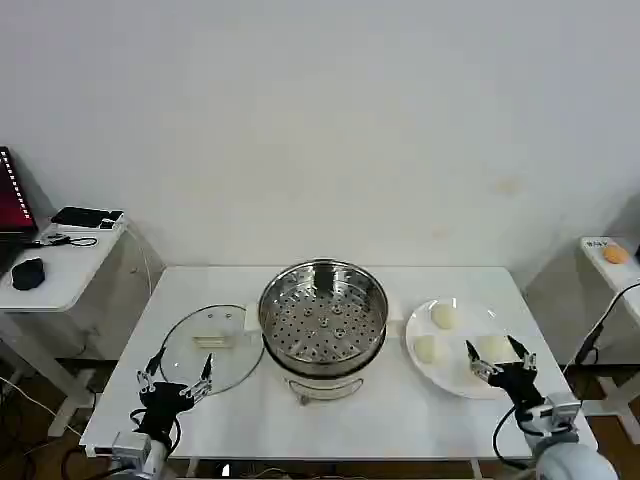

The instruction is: Take steamed baozi put them in steamer then cover it.

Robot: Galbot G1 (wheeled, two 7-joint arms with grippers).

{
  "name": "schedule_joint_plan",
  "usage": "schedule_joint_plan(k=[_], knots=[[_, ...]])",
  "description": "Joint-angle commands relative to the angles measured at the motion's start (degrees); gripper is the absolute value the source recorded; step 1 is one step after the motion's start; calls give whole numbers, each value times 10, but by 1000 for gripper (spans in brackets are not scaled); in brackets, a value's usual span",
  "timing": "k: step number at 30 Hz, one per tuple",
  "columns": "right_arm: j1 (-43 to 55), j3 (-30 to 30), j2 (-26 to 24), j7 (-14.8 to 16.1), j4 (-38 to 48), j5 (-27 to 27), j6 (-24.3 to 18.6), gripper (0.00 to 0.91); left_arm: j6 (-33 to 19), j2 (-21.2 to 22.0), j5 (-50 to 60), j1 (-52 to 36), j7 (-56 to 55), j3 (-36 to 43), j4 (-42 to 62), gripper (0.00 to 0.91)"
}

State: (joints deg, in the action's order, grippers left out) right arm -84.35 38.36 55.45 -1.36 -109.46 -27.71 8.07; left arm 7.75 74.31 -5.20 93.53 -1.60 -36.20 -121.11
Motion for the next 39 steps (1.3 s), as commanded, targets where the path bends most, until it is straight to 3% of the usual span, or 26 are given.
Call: schedule_joint_plan(k=[1,3,5,9,11,12,14,15,16,18,19,20,21,22,26,31,39], knots=[[83,8,-56,21,29,83,24,907,0,3,7,-1,0,-4,-1,907],[122,-5,-93,46,50,122,36,907,0,4,11,0,0,-6,-2,907],[178,-27,-141,95,76,133,74,907,0,5,13,2,0,-9,-5,907],[301,-89,-204,188,138,159,107,907,1,3,9,2,1,-12,-5,907],[363,-113,-226,261,170,177,111,907,1,3,10,0,2,-12,-4,907],[413,-136,-236,330,197,194,106,907,2,2,10,-2,4,-11,-5,907],[468,-176,-248,380,236,238,97,907,3,4,11,-4,7,-10,-9,907],[485,-188,-249,424,245,251,93,907,5,4,11,-5,8,-9,-10,907],[516,-212,-249,485,265,288,86,907,7,5,11,-6,10,-9,-13,907],[555,-249,-243,550,296,340,79,907,9,6,11,-6,11,-9,-18,907],[571,-263,-240,597,308,357,81,907,10,6,10,-6,12,-9,-22,907],[590,-267,-235,621,317,383,78,907,11,6,10,-6,13,-9,-24,907],[626,-289,-225,683,334,418,73,907,12,7,11,-6,13,-10,-27,907],[651,-309,-218,718,346,441,72,907,12,7,11,-5,14,-10,-29,907],[721,-394,-202,751,379,502,56,907,14,12,10,-3,16,-13,-42,907],[774,-497,-169,754,407,559,11,907,18,16,11,0,21,-17,-54,907],[769,-540,-95,739,450,601,-14,907,29,23,18,3,23,-19,-64,907]])
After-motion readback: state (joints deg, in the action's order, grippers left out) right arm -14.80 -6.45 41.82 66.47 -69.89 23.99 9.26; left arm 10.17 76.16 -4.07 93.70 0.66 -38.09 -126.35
